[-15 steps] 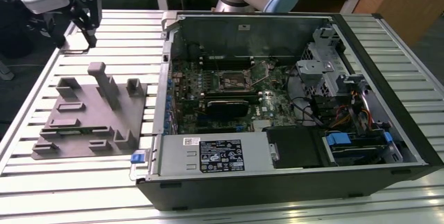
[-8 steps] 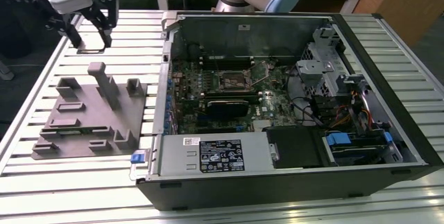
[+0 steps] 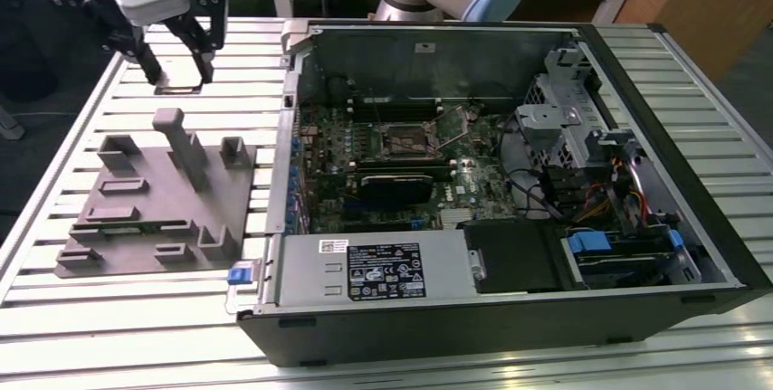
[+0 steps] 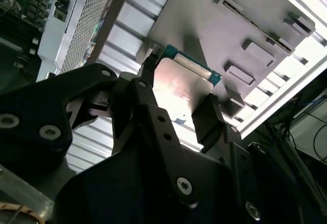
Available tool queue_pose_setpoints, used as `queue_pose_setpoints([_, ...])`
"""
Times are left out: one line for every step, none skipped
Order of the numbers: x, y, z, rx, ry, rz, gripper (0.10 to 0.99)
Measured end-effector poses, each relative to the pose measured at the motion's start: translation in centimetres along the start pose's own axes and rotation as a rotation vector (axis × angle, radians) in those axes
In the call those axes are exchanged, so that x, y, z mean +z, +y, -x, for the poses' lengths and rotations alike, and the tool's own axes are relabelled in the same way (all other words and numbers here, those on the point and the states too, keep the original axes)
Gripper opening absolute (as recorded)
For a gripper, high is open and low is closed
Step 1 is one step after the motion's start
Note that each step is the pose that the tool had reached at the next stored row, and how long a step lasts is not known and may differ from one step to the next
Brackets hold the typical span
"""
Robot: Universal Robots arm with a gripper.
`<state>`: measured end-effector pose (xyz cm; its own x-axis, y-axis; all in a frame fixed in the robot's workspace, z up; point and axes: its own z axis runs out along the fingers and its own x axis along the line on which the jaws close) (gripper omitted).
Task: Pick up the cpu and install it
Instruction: 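Pick up the cpu and move it towards the insertion slot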
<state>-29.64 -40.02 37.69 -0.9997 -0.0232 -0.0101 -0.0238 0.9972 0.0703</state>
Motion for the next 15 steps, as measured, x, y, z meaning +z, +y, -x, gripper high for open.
queue_pose_setpoints([0.02, -0.01, 0.34, 0.0, 0.0, 0.0, 0.545])
queue_pose_setpoints([0.03, -0.01, 0.69, 0.0, 0.0001, 0.0, 0.545])
queue_pose_setpoints([0.05, -0.01, 1.08, 0.0, 0.0001, 0.0, 0.545])
queue_pose_setpoints([0.07, 0.0, 1.52, 0.0, 0.0001, 0.0, 0.545])
queue_pose_setpoints([0.08, 0.0, 1.96, 0.0, 0.0001, 0.0, 0.545])
queue_pose_setpoints([0.1, 0.01, 2.39, 0.0, 0.0001, 0.0, 0.545])
queue_pose_setpoints([0.11, 0.03, 2.82, 0.0, 0.0001, 0.0, 0.545])
queue_pose_setpoints([0.12, 0.06, 3.23, 0.0, 0.0002, 0.0, 0.545])
queue_pose_setpoints([0.15, 0.1, 3.64, 0.0, 0.0001, 0.0, 0.545])
queue_pose_setpoints([0.17, 0.14, 4.0, 0.0, 0.0, 0.0, 0.545])
queue_pose_setpoints([0.18, 0.2, 4.34, 0.0, 0.0001, 0.0, 0.545])
queue_pose_setpoints([0.19, 0.27, 4.65, 0.0, 0.0001, 0.0, 0.545])
queue_pose_setpoints([0.2, 0.36, 4.95, 0.0, 0.0001, 0.0, 0.545])
queue_pose_setpoints([0.22, 0.46, 5.23, 0.0, 0.0, 0.0, 0.545])
queue_pose_setpoints([0.23, 0.57, 5.49, 0.0, 0.0001, 0.0, 0.545])
